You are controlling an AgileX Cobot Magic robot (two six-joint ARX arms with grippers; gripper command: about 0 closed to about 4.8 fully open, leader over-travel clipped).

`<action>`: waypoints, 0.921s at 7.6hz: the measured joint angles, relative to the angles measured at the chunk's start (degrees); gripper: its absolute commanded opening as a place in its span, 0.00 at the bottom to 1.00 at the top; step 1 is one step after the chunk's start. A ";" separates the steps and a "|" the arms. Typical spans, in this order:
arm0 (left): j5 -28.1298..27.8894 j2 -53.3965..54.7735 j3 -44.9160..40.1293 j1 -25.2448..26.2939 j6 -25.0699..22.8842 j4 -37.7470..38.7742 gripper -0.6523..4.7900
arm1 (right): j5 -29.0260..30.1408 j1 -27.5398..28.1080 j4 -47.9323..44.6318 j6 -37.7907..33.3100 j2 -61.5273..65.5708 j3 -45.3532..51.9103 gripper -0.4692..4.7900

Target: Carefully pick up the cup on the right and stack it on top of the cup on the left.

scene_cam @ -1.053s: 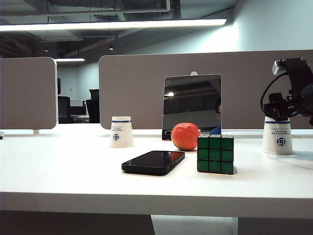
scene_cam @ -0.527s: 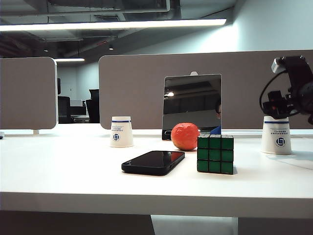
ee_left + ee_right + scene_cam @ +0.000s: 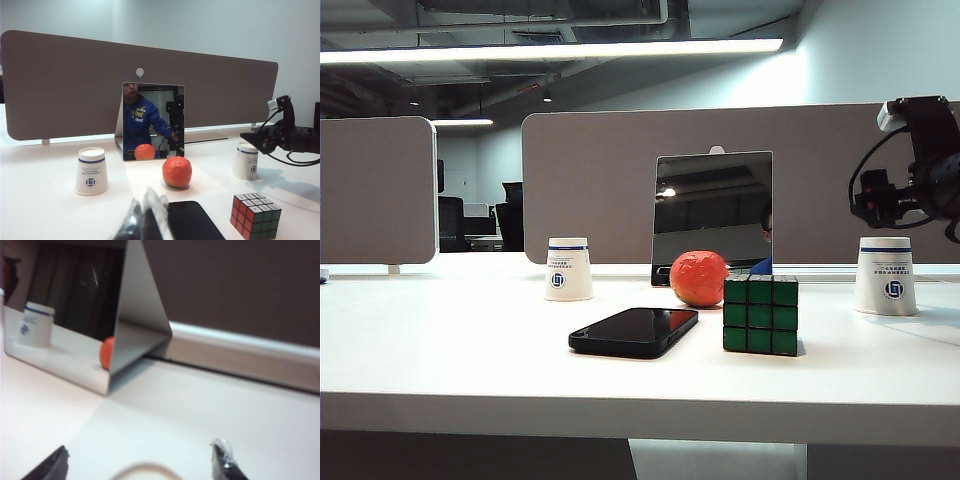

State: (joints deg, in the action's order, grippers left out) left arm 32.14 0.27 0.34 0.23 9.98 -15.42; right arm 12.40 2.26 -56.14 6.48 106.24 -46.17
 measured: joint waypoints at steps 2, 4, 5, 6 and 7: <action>0.00 0.00 0.00 0.00 0.00 0.00 0.11 | -0.81 0.13 4.17 0.79 0.87 0.00 0.75; 0.00 0.00 0.00 0.02 0.00 0.00 0.11 | -0.81 0.13 4.79 0.92 1.22 0.00 0.70; 0.00 0.00 0.00 0.00 0.00 0.00 0.11 | -0.81 0.13 4.79 0.92 1.22 0.00 0.64; 0.00 0.00 0.00 0.00 0.02 0.00 0.11 | -0.81 0.13 4.61 0.98 1.20 0.00 0.58; 0.00 0.00 -0.02 0.00 0.00 0.00 0.11 | -0.81 0.13 4.52 1.09 1.18 -0.02 0.58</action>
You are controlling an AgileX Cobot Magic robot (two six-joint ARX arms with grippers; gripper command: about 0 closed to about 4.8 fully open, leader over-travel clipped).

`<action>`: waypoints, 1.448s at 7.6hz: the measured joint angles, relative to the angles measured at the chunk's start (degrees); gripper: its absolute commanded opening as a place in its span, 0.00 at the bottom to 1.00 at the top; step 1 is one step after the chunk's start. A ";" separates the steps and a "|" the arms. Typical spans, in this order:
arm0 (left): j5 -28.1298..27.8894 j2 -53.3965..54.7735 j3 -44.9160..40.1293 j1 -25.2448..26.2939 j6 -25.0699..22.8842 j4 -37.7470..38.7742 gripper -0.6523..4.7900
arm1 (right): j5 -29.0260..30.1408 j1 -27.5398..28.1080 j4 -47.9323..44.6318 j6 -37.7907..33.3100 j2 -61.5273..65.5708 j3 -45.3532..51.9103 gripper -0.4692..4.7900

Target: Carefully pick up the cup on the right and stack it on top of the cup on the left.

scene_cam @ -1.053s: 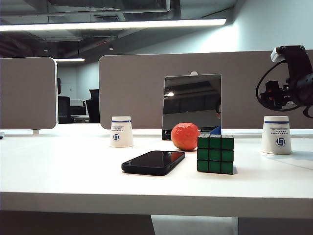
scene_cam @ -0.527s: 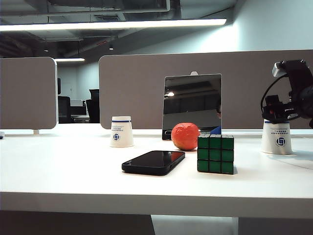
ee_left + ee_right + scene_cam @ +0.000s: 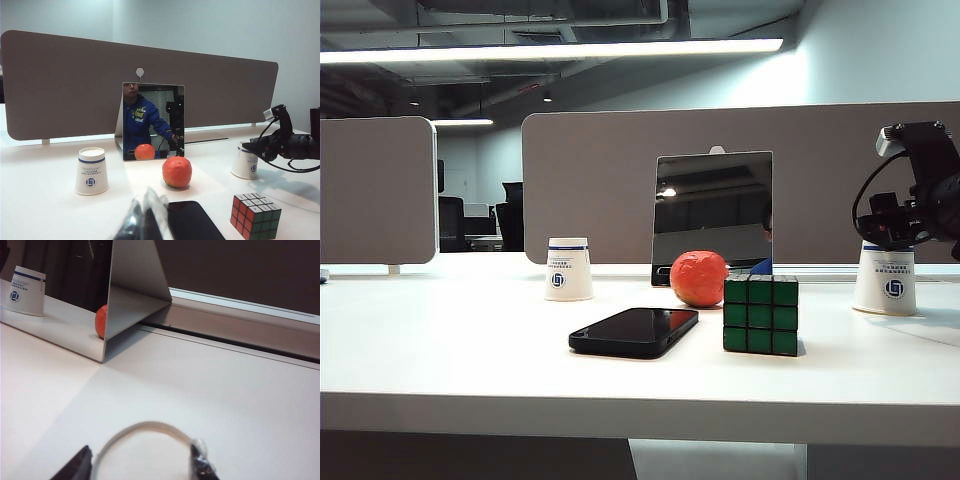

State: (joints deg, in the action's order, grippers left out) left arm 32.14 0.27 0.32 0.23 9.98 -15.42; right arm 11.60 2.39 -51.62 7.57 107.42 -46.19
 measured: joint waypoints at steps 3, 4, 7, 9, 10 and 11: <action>0.00 0.00 0.02 0.00 0.00 0.00 0.11 | 0.00 0.00 -0.20 0.00 -0.04 0.02 0.69; 0.00 0.00 0.02 0.00 0.00 0.00 0.11 | 0.00 0.00 0.13 0.00 -0.02 0.02 0.70; 0.00 0.00 0.00 0.02 0.00 0.02 0.11 | -0.72 -0.02 -1.60 0.68 1.88 -0.39 0.49; 0.00 0.00 0.02 0.02 0.00 0.00 0.11 | -1.22 0.04 -2.49 0.66 1.99 -0.46 0.49; 0.00 0.00 0.02 0.02 0.00 0.00 0.11 | -1.22 0.02 -2.47 0.66 1.99 -0.46 0.49; 0.00 0.00 0.02 0.00 0.00 0.00 0.11 | -1.11 0.00 -2.47 0.66 1.99 -0.48 0.49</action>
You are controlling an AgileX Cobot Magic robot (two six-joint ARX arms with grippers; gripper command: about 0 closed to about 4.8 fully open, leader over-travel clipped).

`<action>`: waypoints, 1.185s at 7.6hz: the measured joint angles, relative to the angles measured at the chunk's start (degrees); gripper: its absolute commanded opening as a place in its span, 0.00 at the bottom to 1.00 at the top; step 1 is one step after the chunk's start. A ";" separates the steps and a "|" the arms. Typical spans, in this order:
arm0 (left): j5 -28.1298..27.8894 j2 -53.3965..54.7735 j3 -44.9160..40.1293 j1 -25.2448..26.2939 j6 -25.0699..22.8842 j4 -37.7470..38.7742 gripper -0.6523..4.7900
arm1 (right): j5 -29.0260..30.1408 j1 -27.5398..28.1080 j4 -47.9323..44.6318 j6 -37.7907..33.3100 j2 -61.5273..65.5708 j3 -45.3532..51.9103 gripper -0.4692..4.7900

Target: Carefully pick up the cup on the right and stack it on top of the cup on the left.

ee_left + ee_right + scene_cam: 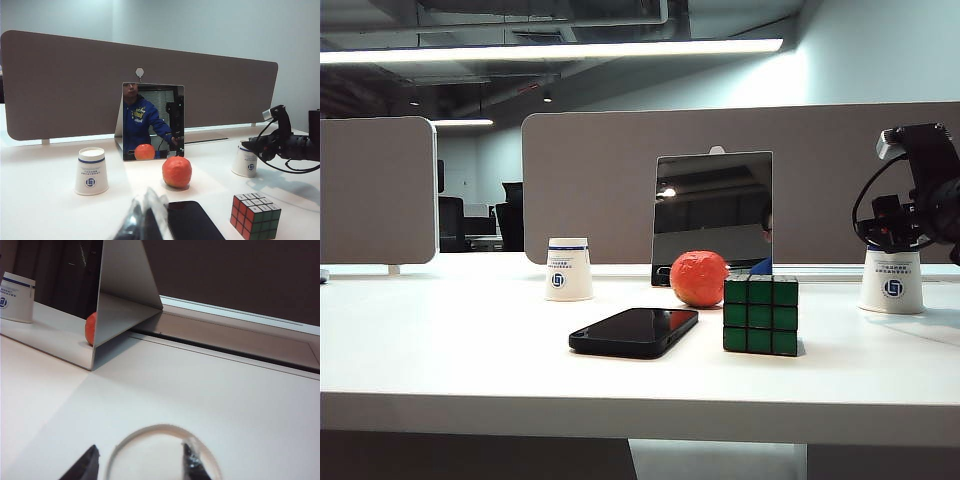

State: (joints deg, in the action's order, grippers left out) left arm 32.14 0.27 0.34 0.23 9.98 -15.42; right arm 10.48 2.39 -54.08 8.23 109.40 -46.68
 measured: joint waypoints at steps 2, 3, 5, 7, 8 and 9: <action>0.00 0.00 0.00 0.00 0.00 0.00 0.11 | 4.17 0.04 -0.04 0.00 0.00 -0.04 0.49; 0.00 0.00 0.00 0.02 0.00 0.02 0.11 | 9.22 0.04 -0.04 -0.07 0.00 -0.04 0.49; 0.00 0.00 0.00 0.00 0.02 0.20 0.11 | 14.49 0.00 -0.28 -0.17 0.17 -0.02 0.63; 0.00 0.00 0.00 0.00 0.00 0.20 0.11 | 14.97 -0.22 -2.60 -0.59 0.61 0.26 0.74; 0.00 0.00 0.00 0.02 0.00 0.20 0.11 | 14.78 -0.24 -3.08 -0.57 0.61 0.26 0.88; 0.00 0.00 0.00 0.02 0.02 0.22 0.11 | 11.80 -0.22 -5.01 -0.66 0.61 0.28 0.88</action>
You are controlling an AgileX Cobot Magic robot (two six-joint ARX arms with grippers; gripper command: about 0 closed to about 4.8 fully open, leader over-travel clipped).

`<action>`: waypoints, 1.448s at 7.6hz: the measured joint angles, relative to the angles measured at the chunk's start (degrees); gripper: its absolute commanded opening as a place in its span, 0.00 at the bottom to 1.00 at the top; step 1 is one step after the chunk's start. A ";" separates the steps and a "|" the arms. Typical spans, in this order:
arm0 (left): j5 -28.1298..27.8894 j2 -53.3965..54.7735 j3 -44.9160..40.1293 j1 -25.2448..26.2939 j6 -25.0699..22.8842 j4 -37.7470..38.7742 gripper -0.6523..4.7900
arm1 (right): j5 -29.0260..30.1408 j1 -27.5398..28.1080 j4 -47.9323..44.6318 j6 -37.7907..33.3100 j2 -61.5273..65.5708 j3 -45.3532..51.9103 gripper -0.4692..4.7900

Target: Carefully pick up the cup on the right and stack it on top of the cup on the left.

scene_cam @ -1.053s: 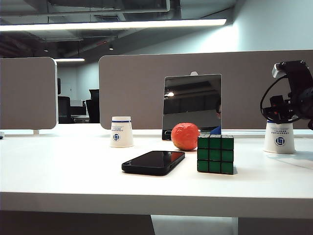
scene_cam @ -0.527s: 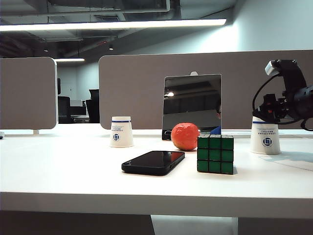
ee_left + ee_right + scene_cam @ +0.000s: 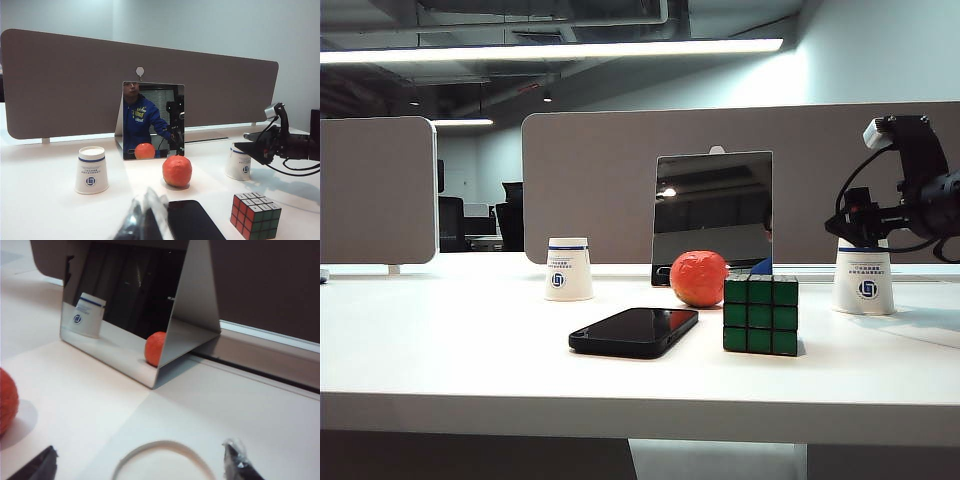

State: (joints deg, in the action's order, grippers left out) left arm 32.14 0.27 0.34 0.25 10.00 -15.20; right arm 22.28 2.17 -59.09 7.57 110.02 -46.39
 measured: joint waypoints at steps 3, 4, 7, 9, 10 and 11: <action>0.00 0.00 0.00 0.00 0.00 0.02 0.11 | -3.54 0.04 1.62 0.02 0.04 0.00 0.87; 0.00 0.00 0.00 -0.02 -0.02 0.04 0.11 | -4.68 0.11 2.69 0.02 2.84 0.00 0.87; 0.00 0.00 0.00 -0.02 -0.02 0.13 0.11 | -4.70 0.13 3.83 0.02 2.93 -3.89 0.84; 0.00 0.00 0.00 -0.02 -0.02 0.22 0.11 | -4.70 0.13 6.86 0.02 2.95 -4.33 0.67; 0.00 0.00 0.00 -0.02 -0.02 0.22 0.11 | -4.70 0.13 7.17 0.02 2.95 -4.33 0.66; 0.00 0.00 0.00 -0.02 -0.02 0.22 0.11 | -4.70 0.13 7.15 0.02 2.95 -4.33 0.66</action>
State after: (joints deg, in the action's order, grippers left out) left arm 32.14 0.27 0.34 0.23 9.98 -14.98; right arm 17.58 2.31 -51.94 7.60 112.97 -50.72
